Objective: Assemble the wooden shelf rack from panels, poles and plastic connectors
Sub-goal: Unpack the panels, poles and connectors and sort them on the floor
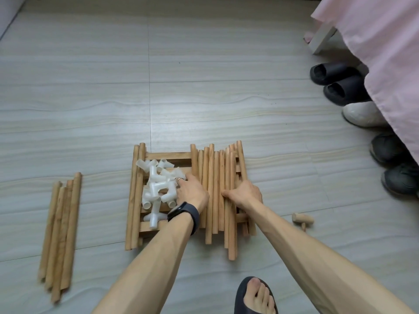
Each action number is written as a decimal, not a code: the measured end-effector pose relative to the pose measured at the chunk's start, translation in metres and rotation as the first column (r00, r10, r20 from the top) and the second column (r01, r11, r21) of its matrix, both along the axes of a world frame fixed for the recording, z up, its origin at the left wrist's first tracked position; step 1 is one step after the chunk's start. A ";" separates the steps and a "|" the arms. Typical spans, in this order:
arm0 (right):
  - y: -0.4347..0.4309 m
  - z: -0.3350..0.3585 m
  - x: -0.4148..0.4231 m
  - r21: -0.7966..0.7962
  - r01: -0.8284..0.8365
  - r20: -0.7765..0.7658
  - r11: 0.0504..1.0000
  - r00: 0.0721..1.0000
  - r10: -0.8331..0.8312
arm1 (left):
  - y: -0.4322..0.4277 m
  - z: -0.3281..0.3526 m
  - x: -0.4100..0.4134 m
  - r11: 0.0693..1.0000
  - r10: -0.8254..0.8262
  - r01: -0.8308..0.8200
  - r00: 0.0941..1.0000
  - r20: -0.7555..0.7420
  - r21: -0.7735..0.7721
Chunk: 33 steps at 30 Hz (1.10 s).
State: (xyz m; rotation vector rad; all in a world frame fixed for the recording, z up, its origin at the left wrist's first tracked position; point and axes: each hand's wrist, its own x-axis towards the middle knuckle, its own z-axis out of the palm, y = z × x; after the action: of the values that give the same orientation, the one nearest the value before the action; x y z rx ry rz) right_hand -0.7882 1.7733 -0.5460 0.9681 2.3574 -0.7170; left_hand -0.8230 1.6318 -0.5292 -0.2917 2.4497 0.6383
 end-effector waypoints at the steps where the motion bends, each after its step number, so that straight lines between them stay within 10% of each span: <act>1: -0.002 -0.002 0.001 0.001 -0.009 -0.010 1.000 1.000 0.009 | -0.001 -0.001 -0.001 1.000 -0.015 0.015 1.000 -0.005 0.000; 17: 0.013 0.029 0.003 0.063 -0.109 -0.125 0.992 0.985 0.116 | -0.020 0.017 -0.020 0.988 -0.071 0.072 0.997 -0.017 0.134; 23: -0.046 0.079 -0.022 -0.105 -0.243 -0.242 0.964 0.947 0.212 | -0.089 0.070 -0.060 0.977 -0.180 0.209 0.914 -0.363 0.042; 33: -0.251 0.057 -0.033 -0.402 -0.396 -0.265 0.826 0.913 0.309 | -0.342 0.019 -0.018 0.956 0.184 -0.229 0.955 -0.234 -0.182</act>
State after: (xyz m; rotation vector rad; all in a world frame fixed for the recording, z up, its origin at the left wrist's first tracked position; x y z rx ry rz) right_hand -0.8210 1.5220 -0.4891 0.2575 2.2762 -1.1688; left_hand -0.8413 1.2902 -0.5101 -0.5995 2.7229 0.5237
